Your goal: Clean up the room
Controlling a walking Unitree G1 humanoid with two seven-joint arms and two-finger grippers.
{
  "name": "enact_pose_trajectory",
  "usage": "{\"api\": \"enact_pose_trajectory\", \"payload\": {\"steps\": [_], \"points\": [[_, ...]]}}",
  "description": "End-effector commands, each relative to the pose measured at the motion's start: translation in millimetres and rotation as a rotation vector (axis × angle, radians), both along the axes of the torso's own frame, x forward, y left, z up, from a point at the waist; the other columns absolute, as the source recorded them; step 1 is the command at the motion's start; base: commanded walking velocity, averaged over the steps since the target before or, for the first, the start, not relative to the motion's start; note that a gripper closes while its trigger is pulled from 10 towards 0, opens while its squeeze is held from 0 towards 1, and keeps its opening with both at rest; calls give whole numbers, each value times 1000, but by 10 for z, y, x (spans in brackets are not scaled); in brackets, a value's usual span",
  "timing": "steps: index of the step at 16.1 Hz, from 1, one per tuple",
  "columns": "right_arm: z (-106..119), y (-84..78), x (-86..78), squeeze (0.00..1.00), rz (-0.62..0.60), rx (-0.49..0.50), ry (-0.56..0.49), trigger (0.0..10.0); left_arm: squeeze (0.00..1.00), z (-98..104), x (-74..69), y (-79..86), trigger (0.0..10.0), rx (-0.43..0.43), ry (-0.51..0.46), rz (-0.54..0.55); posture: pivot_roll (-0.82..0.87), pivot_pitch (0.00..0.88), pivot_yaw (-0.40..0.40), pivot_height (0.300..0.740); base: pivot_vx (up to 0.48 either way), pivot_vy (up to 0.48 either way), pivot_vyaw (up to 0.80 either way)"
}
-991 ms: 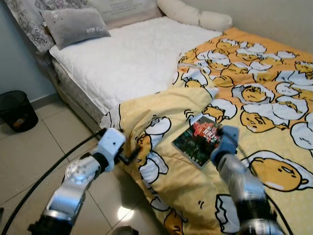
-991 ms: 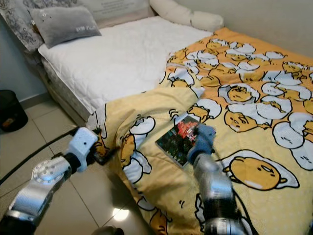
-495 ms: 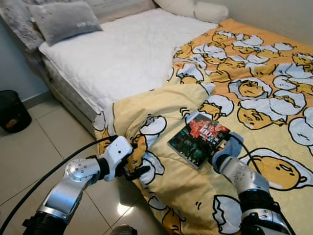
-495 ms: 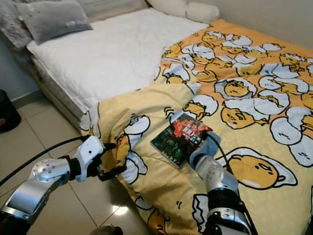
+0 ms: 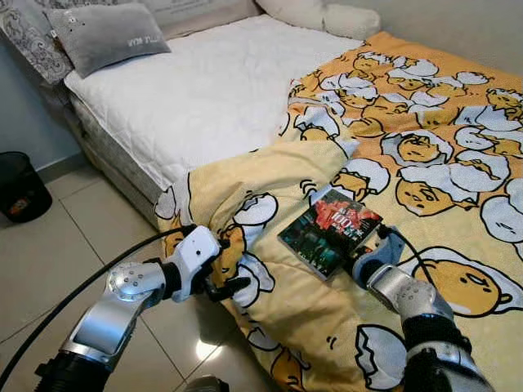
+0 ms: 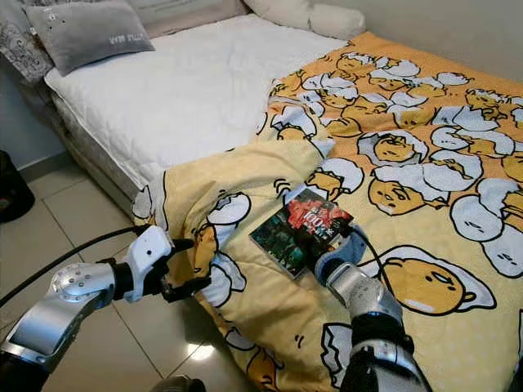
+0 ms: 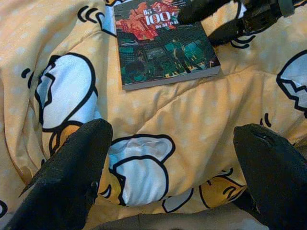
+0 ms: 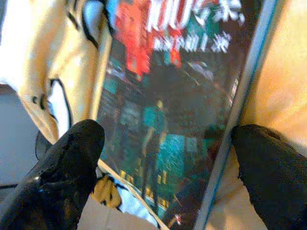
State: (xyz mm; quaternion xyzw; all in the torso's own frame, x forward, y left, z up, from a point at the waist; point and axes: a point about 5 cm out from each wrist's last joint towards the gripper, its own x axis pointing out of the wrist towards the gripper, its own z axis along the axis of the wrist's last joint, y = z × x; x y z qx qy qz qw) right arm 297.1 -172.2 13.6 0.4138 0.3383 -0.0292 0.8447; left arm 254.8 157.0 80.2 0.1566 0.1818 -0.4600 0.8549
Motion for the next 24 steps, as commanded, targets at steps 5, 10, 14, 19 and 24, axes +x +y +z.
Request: {"api": "enact_pose_trajectory", "payload": {"steps": [5, 10, 14, 19, 24], "points": [[-214, 96, -60, 0, 2, -58, 62, 10000, 980, 70, 39, 18, 10000, 27, -18, -20, 113, 0, 26, 740, 0, 0, 0], [-56, 213, 109, 0, -75, 158, -102, 10000, 980, 86, 12, 59, 10000, 36, -16, -18, 136, 0, 29, 740, 0, 0, 0], [15, 169, 172, 0, -152, 246, -164, 10000, 980, 89, -30, 72, 10000, 39, -7, -22, 154, 0, 28, 740, 0, 0, 0], [-11, 255, 181, 0, -190, 231, -129, 2667, 976, 137, -80, 137, 10000, 57, -5, -28, 196, 0, 49, 740, 0, 0, 0], [-150, 327, 91, 0, -173, 48, 7, 10000, 980, 220, -102, 187, 10000, 72, -32, -14, 252, 0, 59, 740, 0, 0, 0]]}}
